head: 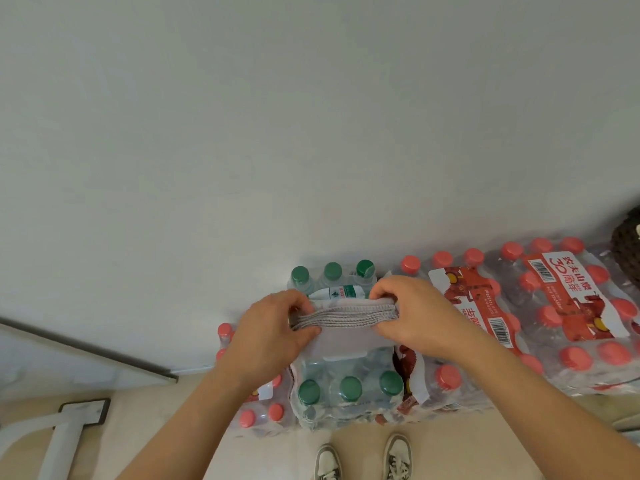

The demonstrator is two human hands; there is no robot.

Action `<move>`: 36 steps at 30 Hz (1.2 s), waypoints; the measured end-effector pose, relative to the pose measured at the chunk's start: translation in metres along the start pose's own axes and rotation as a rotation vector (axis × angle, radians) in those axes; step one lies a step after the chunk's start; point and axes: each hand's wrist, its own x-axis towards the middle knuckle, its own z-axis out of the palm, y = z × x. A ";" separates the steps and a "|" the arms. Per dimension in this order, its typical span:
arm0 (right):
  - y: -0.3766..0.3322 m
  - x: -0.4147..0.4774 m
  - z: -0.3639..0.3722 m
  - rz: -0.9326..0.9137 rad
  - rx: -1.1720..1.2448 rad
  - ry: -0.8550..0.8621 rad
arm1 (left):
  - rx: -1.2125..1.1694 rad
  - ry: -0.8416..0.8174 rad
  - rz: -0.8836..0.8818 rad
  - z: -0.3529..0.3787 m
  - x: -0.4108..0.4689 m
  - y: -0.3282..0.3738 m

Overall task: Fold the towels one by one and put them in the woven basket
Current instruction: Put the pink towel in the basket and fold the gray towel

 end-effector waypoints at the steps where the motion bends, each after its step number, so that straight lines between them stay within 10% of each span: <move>1: 0.000 -0.004 0.002 -0.076 -0.020 0.097 | 0.074 0.076 0.096 0.001 -0.001 0.001; 9: 0.024 -0.043 0.062 -0.345 -0.387 0.334 | 0.507 0.113 0.483 0.049 -0.037 -0.009; 25: -0.005 -0.033 0.047 0.019 -0.374 0.212 | 0.332 -0.024 -0.189 0.031 -0.031 0.017; 36: -0.030 -0.036 0.033 0.042 -0.518 0.086 | 0.197 -0.133 -0.018 0.014 -0.024 0.020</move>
